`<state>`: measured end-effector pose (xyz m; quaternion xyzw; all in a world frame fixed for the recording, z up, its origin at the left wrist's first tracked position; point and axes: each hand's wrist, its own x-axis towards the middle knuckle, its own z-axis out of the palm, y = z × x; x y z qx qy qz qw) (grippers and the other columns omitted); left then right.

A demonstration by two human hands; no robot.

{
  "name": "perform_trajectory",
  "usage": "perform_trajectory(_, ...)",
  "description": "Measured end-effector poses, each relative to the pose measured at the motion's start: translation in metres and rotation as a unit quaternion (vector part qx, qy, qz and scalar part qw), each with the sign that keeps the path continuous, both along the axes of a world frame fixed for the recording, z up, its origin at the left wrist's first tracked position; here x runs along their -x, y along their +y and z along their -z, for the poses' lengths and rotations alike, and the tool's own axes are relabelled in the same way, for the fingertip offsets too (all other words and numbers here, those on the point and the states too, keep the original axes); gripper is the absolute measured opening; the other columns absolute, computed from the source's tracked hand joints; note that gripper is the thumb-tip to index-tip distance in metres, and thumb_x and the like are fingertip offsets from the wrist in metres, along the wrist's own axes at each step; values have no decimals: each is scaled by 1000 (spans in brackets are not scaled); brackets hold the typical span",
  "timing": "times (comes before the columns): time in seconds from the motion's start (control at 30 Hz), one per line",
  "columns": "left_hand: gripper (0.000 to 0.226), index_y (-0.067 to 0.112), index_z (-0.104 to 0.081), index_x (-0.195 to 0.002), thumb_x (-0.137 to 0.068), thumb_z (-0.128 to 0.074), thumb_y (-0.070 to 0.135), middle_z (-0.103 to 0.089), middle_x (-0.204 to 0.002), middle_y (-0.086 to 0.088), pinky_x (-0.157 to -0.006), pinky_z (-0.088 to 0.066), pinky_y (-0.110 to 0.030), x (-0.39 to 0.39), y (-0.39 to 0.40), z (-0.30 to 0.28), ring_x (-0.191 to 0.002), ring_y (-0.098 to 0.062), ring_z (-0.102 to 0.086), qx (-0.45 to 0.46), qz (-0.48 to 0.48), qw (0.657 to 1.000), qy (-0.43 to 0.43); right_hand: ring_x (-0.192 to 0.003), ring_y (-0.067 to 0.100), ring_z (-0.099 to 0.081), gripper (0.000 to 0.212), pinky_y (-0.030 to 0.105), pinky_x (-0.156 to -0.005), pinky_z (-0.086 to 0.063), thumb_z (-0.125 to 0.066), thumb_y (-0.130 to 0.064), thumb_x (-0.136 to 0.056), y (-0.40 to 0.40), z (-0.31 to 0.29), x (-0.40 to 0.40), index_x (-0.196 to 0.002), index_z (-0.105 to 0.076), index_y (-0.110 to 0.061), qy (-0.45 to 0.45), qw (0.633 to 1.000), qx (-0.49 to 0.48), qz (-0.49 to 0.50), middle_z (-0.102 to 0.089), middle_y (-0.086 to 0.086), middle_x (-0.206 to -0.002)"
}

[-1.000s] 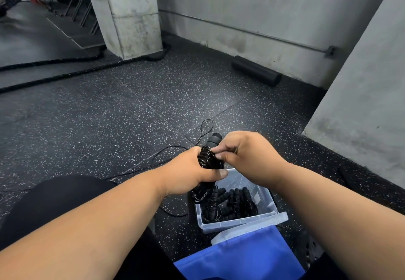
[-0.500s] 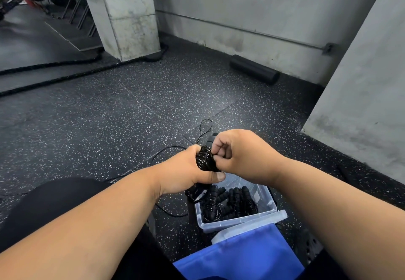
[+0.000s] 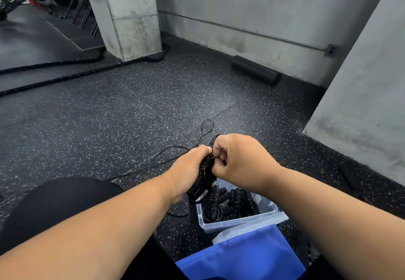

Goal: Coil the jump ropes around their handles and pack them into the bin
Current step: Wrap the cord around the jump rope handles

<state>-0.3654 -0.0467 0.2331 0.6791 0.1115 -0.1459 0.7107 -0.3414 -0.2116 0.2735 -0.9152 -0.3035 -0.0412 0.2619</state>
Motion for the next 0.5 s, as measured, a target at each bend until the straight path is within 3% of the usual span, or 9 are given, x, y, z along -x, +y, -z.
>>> perform_trajectory(0.1, 34, 9, -62, -101, -95, -53, 41, -54, -88, -19, -57, -48, -32, 2, -3, -3, -78, -32, -53, 27, -26, 999, -10, -58, 13, -53, 10, 28, -55, -43, -63, -19, -75, 2, 1, 2, -74, -54, -23, -2, 999, -30, 30, -60, -5, -59)
perform_trajectory(0.23, 30, 7, -59, -98, -101, -46, 34, -53, -79, -22, -48, -44, -28, 5, -9, -4, -60, -29, -54, 87, -55, 995, 9, -59, 15, -57, 10, 33, -62, -50, -64, -14, -76, 4, -3, 2, -81, -63, -23, 17, 992, -96, 80, -64, -3, -61)
perform_trajectory(0.4, 38, 7, -65, -92, -102, -46, 39, -62, -84, -24, -51, -44, -28, 8, -13, -8, -53, -28, -57, 125, -79, 989, 7, -52, 9, -51, 9, 33, -59, -51, -65, -11, -79, 5, -5, -5, -74, -67, -18, 116, 969, -177, 128, -63, -4, -58)
perform_trajectory(0.5, 48, 8, -72, -96, -101, -54, 52, -70, -86, -19, -53, -48, -30, 5, -11, -7, -56, -28, -58, 142, -73, 987, 4, -53, 16, -56, 8, 47, -60, -58, -64, -8, -81, 4, -3, -9, -75, -68, -13, 179, 943, -233, 156, -62, -2, -55)
